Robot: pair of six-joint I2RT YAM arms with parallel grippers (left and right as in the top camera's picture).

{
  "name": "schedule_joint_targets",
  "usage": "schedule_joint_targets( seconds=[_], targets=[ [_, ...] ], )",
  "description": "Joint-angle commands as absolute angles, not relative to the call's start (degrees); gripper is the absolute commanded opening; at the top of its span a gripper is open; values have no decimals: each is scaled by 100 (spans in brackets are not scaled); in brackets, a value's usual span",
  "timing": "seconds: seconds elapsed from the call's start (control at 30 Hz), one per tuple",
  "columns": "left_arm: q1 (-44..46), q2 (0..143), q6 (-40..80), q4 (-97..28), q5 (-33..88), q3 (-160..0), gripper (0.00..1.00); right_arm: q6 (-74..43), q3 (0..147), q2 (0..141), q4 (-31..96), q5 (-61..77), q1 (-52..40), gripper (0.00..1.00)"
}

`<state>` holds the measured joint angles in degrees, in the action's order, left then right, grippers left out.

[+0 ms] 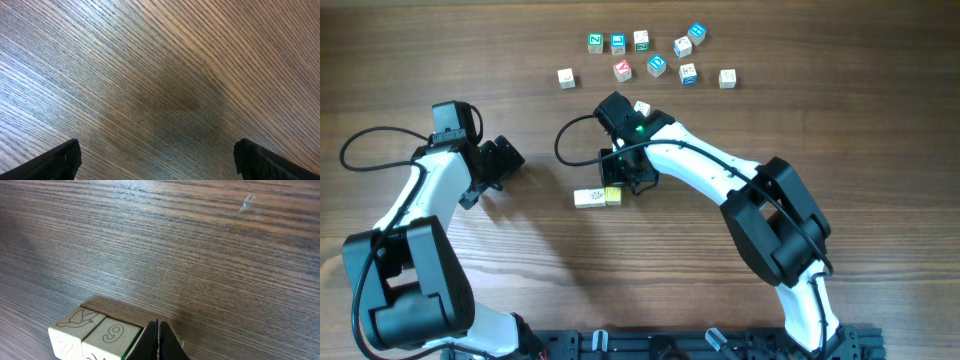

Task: Form a horizontal line
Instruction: 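Lift the right gripper and reach back toward the cluster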

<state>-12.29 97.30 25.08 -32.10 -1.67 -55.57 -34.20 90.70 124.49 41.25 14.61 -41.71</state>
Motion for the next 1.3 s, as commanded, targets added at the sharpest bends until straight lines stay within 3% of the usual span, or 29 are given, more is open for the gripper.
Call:
schedule_joint_targets(
  seconds=[0.0, 0.73, 0.9, 1.17, 1.27],
  targets=[
    [-1238, 9762, 2443, -3210, -183, -5616, 100, -3315, 9063, 12381, 4097, 1562, -4200, 4],
    [-1238, 9762, 2443, -3210, -183, -5616, 100, -3363, 9063, 12381, 4121, 1667, -4259, 4],
    [-1238, 9762, 2443, -3210, -183, -5616, 100, -3507, 9063, 12381, 3896, 858, -4029, 4],
    [-1238, 9762, 2445, -3210, -183, -5616, 100, -3599, 9063, 12381, 5151, 1260, -3658, 4],
    [-1238, 9762, 2443, -3210, -183, -5616, 100, -3489, 9063, 12381, 5113, 2071, -3712, 4]
  ],
)
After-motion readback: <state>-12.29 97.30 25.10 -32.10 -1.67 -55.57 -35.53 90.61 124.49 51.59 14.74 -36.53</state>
